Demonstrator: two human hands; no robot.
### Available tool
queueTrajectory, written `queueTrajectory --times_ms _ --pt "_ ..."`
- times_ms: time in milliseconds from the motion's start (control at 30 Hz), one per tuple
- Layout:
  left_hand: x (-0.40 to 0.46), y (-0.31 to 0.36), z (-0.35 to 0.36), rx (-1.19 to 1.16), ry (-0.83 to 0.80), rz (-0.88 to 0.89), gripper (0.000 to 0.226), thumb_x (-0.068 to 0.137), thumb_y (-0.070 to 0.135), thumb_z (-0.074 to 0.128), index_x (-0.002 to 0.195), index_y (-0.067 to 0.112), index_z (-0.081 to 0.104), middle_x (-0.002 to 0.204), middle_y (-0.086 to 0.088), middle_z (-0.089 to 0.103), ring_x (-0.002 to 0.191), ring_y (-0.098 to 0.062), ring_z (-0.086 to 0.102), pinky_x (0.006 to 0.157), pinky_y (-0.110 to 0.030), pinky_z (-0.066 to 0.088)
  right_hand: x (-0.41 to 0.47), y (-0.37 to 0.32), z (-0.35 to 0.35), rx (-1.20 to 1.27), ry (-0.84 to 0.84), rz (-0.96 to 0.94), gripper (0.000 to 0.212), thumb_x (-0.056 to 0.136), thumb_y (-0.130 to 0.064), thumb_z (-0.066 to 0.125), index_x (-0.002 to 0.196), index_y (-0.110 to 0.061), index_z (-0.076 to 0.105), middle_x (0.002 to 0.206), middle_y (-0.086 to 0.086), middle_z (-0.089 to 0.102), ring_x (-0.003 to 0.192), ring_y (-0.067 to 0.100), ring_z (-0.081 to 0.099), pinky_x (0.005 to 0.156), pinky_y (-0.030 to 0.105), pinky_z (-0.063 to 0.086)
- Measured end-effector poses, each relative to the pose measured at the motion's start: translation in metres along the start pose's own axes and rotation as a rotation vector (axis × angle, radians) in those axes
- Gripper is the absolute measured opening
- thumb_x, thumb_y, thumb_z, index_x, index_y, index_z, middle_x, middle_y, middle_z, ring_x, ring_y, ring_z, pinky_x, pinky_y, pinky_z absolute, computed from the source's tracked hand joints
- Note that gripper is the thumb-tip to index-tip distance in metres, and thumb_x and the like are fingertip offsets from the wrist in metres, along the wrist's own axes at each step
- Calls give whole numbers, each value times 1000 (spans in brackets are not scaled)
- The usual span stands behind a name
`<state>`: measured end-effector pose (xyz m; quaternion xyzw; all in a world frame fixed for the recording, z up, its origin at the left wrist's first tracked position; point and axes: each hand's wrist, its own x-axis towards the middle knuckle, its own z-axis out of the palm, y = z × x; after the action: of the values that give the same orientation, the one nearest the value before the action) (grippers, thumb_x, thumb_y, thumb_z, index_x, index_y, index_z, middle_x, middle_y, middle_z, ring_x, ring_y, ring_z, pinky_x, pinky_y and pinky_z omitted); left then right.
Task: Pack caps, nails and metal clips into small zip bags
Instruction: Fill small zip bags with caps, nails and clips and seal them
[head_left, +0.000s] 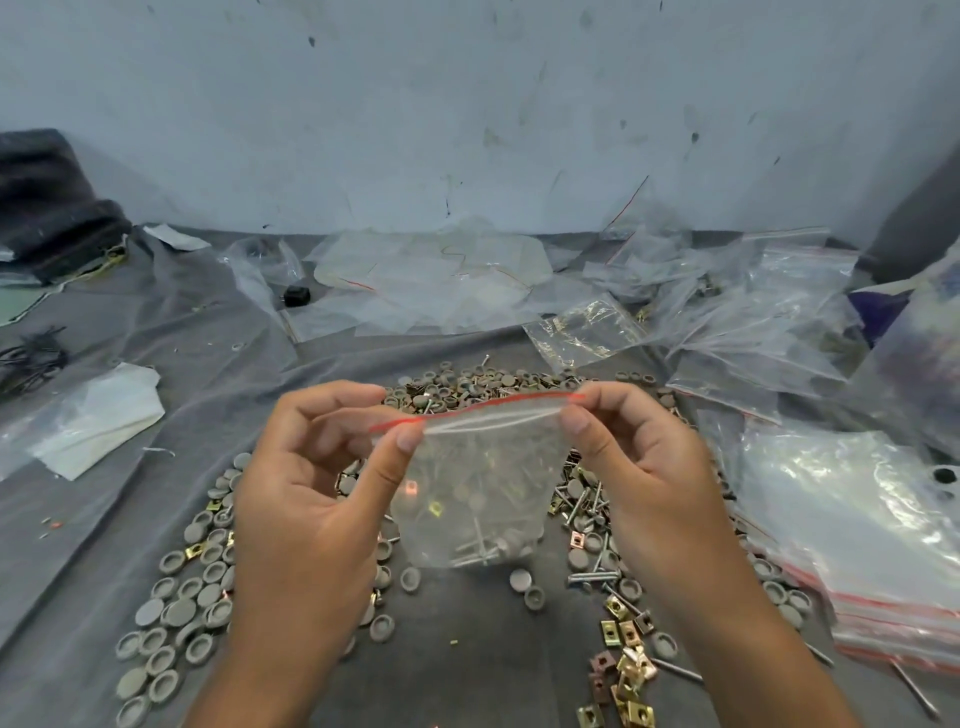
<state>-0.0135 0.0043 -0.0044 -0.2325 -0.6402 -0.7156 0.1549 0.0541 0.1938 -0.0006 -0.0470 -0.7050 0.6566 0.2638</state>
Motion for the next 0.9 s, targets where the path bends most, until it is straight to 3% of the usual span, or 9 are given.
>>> queueTrajectory --times_ms 167,300,367,433,533,700,900 --pt "-1 -2 1 9 -55 -44 39 74 47 82 106 34 64 99 -2 73 92 -15 68 81 -21 54 -3 0 3 -28 -34 -52 14 90 -39 65 93 -26 72 88 -2 72 82 9 67 72 15 52" --pt "-1 -1 0 26 -112 -21 56 70 58 84 114 32 61 119 -1 70 113 -18 65 94 -45 53 -5 -1 5 11 -71 -58 11 93 -37 64 94 -27 70 88 -5 72 82 8 66 71 16 51" --pt "-2 1 1 77 -168 18 68 66 54 88 121 28 57 129 1 66 123 -21 62 99 -37 51 -7 -2 7 38 -86 -63 13 93 -40 64 97 -28 69 92 -4 73 85 10 67 73 20 54" --pt "-3 3 3 144 -182 35 72 62 49 90 123 31 56 124 6 69 119 -18 64 96 -27 51 -8 -2 10 62 -92 -70 11 94 -38 64 98 -28 68 95 -3 72 88 13 68 76 21 55" --pt "-4 3 6 138 -135 33 57 67 42 86 117 36 60 112 12 71 104 -10 69 85 -27 56 -9 -1 10 66 -106 -70 7 94 -34 66 99 -30 66 99 0 71 94 19 68 81 27 56" --pt "-5 4 5 131 -125 12 52 69 40 85 115 36 61 106 9 73 98 -14 72 77 -47 60 -10 -4 9 28 -115 -126 16 89 -33 75 101 -34 65 102 -2 72 93 15 69 78 23 56" --pt "-6 4 6 129 -132 4 54 68 46 86 115 39 61 107 7 73 100 -17 71 80 -49 58 -10 -1 12 6 -58 -179 16 90 -34 74 100 -36 62 100 1 71 94 16 68 79 21 53"
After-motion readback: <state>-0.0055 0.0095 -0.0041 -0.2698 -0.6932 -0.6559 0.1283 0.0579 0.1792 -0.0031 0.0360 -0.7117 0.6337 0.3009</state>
